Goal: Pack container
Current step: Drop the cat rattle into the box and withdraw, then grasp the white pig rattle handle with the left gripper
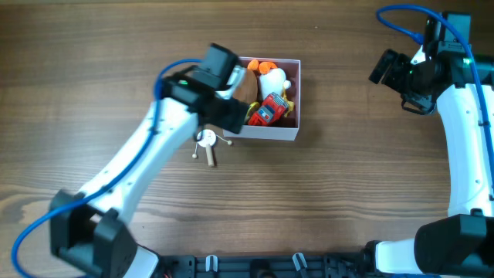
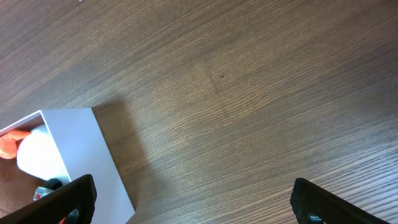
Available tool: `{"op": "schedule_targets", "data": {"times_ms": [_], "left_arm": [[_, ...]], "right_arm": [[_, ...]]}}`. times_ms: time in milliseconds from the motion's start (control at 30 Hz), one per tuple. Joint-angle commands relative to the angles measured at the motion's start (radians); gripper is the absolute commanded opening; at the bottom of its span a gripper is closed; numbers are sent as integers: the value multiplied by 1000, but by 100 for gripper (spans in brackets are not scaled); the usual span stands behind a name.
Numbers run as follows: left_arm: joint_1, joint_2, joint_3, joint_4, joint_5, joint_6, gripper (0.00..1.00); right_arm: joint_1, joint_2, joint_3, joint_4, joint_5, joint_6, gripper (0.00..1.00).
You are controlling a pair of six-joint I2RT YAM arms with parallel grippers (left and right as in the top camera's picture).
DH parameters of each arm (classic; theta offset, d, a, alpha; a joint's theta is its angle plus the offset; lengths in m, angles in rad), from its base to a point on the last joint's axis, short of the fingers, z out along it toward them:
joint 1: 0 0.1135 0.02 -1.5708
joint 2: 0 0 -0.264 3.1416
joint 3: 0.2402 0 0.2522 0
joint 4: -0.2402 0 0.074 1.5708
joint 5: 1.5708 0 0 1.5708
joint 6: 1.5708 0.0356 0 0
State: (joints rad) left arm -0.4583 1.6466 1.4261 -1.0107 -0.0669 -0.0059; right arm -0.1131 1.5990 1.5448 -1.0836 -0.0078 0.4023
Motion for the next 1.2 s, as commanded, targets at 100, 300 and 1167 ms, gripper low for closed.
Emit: {"op": "schedule_targets", "data": {"times_ms": [100,300,1167], "left_arm": [[156,-6,-43,-116,-16,-275,93],[179,21,-201,-17,69,-432,61],[16,96,-531,409,43,-687,58]], "right_arm": [[1,-5,-2,3,-13,-7,100],[1,-5,-2,3,-13,-7,100],[0,-5,-2,3,-13,-7,100]]}}
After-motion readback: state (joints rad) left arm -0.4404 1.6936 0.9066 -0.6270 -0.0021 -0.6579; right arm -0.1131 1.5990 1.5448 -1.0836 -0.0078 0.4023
